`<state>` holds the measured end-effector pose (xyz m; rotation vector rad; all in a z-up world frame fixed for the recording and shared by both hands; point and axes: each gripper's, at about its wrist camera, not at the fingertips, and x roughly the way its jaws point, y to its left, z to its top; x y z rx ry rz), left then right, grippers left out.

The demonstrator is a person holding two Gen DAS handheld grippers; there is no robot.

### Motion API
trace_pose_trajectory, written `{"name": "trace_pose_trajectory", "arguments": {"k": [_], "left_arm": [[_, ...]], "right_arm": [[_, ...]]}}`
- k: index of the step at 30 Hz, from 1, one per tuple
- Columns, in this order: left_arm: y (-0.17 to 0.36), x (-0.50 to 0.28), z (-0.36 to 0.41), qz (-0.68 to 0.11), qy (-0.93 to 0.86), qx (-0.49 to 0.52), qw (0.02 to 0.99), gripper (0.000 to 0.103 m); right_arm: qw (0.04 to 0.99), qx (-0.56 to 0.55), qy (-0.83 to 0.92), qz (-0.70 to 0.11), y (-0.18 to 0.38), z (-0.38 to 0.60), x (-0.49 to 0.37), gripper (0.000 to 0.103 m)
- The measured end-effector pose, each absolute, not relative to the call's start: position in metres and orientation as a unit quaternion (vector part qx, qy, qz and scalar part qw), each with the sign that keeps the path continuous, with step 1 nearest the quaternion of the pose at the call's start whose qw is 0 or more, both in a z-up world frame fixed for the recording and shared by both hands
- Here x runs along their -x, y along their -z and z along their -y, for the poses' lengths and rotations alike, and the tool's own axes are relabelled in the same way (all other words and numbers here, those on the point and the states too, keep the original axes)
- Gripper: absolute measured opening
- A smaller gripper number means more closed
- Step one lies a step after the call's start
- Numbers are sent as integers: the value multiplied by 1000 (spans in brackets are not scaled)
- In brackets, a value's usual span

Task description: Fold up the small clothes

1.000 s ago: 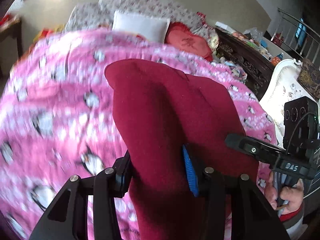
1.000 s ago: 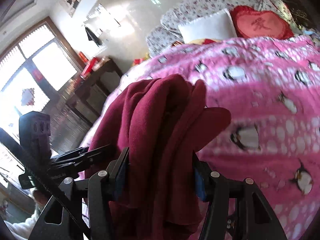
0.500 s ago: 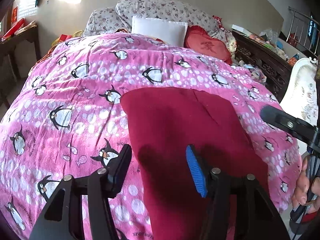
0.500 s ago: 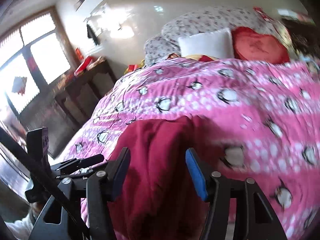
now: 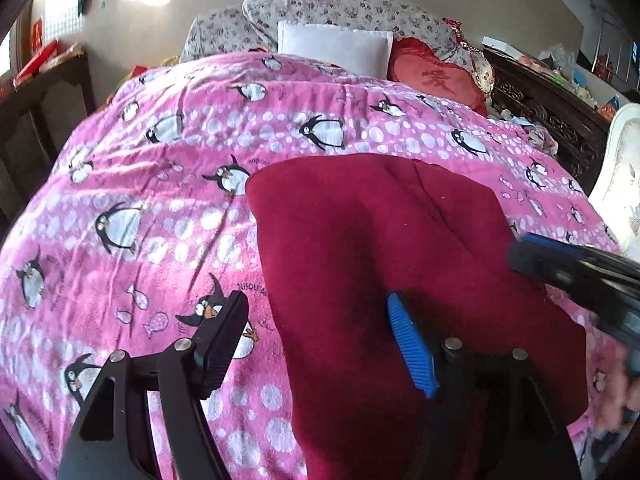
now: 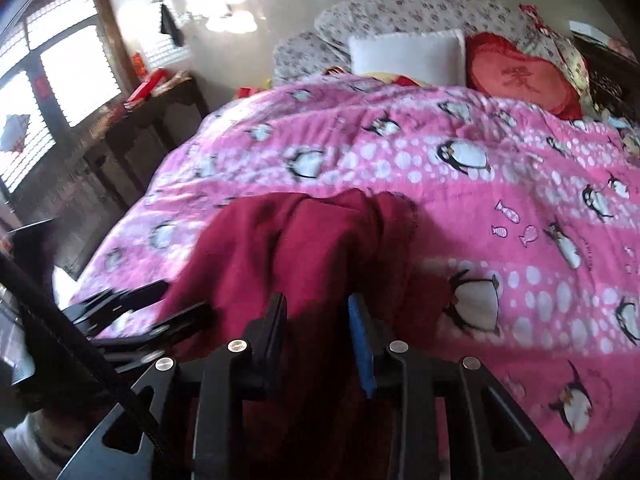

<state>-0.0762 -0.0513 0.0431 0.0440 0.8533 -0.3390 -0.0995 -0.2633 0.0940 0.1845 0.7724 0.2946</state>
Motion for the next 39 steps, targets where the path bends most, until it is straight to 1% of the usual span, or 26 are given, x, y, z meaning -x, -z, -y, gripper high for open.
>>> {"name": "trace_pose_trajectory", "arguments": {"k": [3, 6, 8, 9, 11, 12, 13, 15, 18, 20, 21, 23, 28, 39], "left_arm": [[-44, 80, 53, -409, 159, -26, 898, 72], [-43, 84, 53, -405, 154, -25, 901, 72], [-43, 87, 54, -404, 148, -25, 902, 73], [-44, 90, 55, -401, 143, -28, 905, 73], [-47, 98, 56, -391, 131, -38, 910, 73], [-50, 102, 56, -388, 128, -42, 912, 73], [-53, 106, 55, -385, 125, -42, 914, 74], [-59, 112, 51, -379, 118, -37, 917, 77], [-66, 122, 46, -370, 108, -32, 922, 80], [-71, 129, 43, -363, 101, -32, 926, 83], [-74, 133, 41, -358, 99, -32, 928, 84], [-78, 138, 38, -350, 96, -31, 931, 86], [-89, 152, 31, -333, 91, -27, 938, 89], [-95, 164, 25, -322, 93, -19, 942, 90]], "right_arm": [[919, -55, -154, -359, -104, 253, 132, 34], [915, -23, -125, -382, -81, 247, 144, 34], [910, -39, -121, -394, -61, 251, 144, 34], [912, -51, -121, -389, -62, 253, 147, 34], [915, -65, -125, -378, -72, 255, 155, 38], [918, -68, -123, -371, -79, 255, 159, 45], [921, -66, -120, -364, -84, 255, 163, 58], [930, -56, -108, -346, -97, 253, 171, 68], [939, -47, -88, -329, -108, 249, 179, 74], [941, -52, -74, -327, -110, 247, 182, 81], [941, -55, -69, -326, -111, 247, 183, 82], [942, -59, -62, -324, -112, 245, 185, 83], [947, -59, -47, -313, -117, 242, 195, 91], [949, -59, -30, -310, -118, 239, 204, 93]]}}
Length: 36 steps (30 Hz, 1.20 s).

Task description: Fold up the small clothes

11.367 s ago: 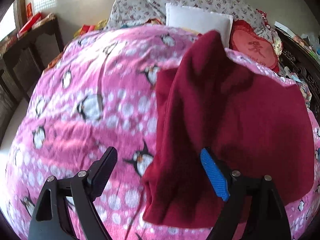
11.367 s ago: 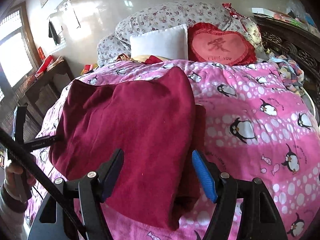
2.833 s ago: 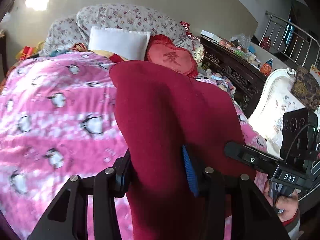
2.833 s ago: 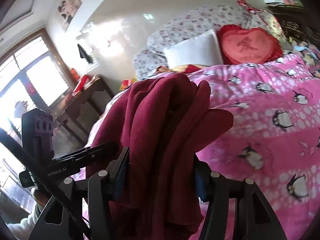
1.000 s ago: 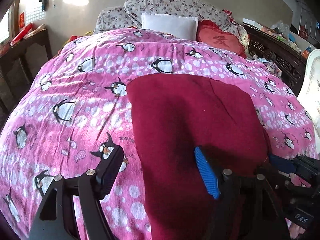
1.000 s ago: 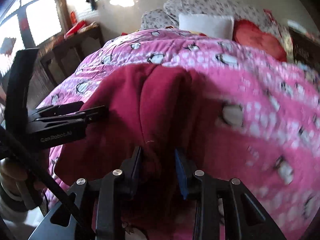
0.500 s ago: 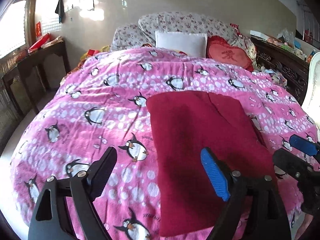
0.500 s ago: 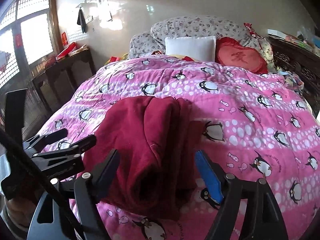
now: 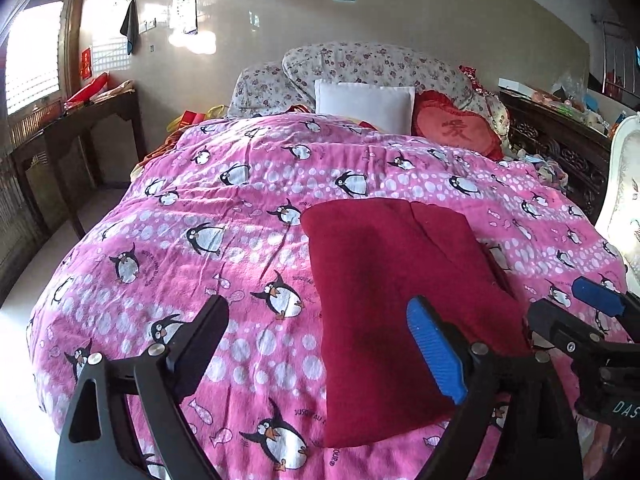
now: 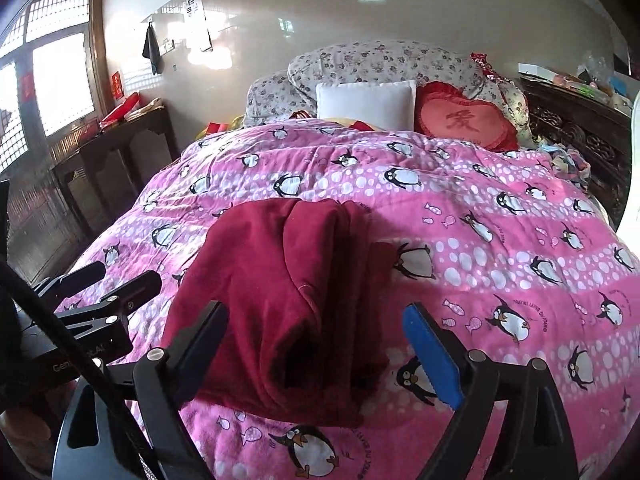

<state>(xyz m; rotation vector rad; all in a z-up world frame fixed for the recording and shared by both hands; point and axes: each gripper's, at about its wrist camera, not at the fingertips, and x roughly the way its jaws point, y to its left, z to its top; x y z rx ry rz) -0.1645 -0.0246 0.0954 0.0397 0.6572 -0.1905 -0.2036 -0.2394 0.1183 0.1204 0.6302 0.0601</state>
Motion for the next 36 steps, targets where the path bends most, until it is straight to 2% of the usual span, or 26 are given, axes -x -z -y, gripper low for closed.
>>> {"name": "trace_pose_trajectory", "arguments": {"k": [36], "left_arm": [[-89, 165, 25, -326, 79, -28, 942, 90]], "right_arm": [[943, -59, -27, -327, -111, 233, 191, 97]]}}
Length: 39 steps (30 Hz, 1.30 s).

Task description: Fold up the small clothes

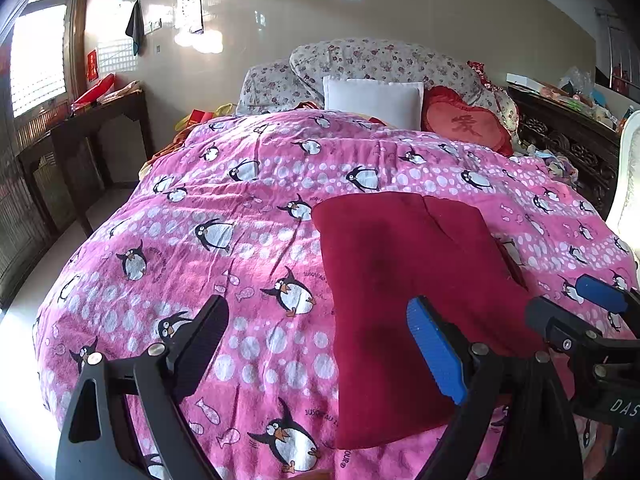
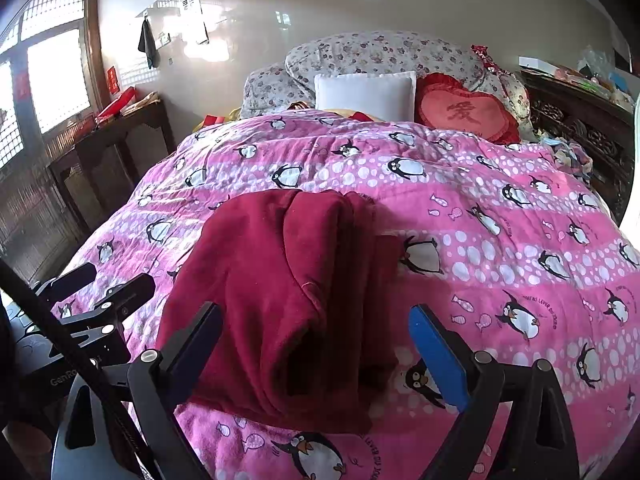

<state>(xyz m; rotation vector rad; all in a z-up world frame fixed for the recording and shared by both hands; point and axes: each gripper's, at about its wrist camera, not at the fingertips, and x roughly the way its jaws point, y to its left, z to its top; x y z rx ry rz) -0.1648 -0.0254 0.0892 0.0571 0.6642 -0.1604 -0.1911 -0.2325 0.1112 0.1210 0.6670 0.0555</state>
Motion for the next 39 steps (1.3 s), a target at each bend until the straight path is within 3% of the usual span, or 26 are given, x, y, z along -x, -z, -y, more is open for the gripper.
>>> {"name": "trace_pose_trajectory", "arguments": {"k": [39], "left_arm": [[-81, 161, 29, -341, 81, -29, 936, 90]], "right_arm": [[939, -66, -30, -336, -104, 229, 185, 97]]}}
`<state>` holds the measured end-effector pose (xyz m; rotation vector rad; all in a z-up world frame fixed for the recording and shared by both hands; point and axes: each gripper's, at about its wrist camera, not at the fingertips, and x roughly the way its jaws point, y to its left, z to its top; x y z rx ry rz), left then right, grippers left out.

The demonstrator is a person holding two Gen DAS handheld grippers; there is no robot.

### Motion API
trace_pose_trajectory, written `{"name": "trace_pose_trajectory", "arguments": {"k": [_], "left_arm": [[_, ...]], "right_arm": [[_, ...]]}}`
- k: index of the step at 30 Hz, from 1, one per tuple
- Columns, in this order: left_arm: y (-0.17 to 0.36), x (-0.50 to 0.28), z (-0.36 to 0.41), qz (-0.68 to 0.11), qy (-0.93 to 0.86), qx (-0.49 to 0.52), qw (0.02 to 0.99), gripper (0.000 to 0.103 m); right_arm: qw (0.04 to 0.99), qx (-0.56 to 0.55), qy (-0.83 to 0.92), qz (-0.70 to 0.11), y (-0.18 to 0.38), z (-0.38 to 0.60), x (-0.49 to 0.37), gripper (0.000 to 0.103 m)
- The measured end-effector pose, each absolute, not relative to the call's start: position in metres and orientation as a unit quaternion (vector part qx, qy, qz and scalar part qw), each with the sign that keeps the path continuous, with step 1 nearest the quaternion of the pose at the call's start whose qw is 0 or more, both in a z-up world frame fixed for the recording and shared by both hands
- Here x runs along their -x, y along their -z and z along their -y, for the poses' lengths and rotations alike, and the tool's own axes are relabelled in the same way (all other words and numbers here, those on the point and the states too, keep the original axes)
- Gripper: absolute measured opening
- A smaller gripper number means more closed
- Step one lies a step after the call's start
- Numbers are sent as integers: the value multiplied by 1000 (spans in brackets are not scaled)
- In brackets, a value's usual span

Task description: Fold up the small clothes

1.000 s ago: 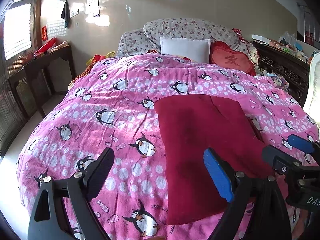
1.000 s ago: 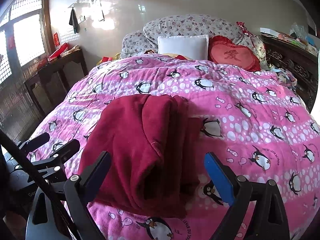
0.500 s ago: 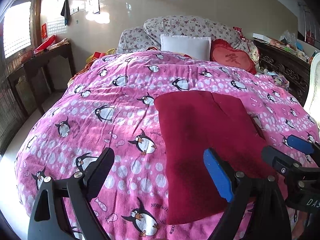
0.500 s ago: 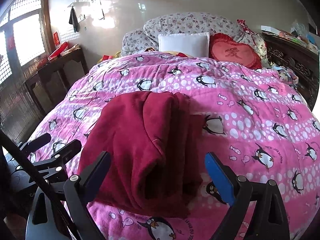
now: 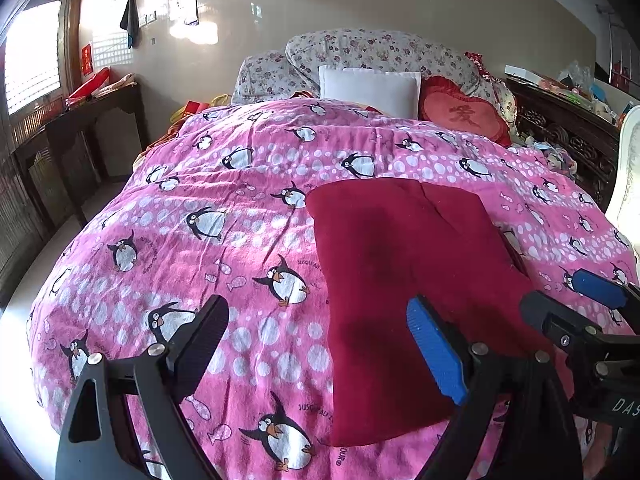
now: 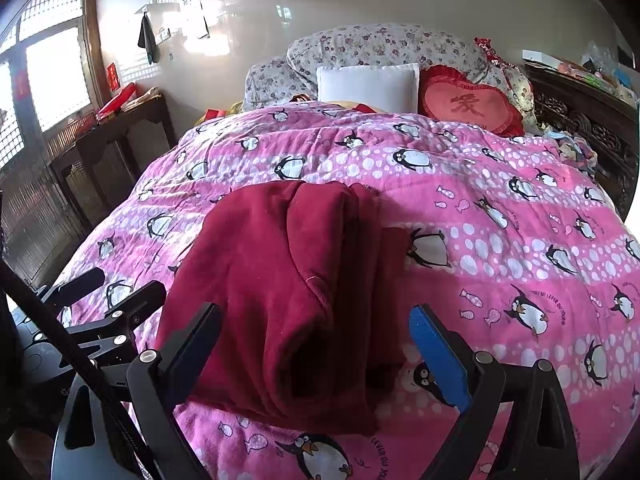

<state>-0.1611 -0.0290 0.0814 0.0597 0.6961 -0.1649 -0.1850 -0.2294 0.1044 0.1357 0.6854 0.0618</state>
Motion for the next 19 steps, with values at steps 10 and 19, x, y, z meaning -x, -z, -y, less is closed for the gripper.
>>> {"name": "trace_pose_trajectory", "arguments": {"k": [10, 19], "left_arm": [[-81, 161, 29, -341, 81, -29, 936, 90], [-82, 156, 27, -339, 95, -25, 936, 90]], "right_arm": [[938, -67, -31, -340, -103, 228, 184, 97], [935, -75, -35, -344, -101, 235, 180, 97]]}}
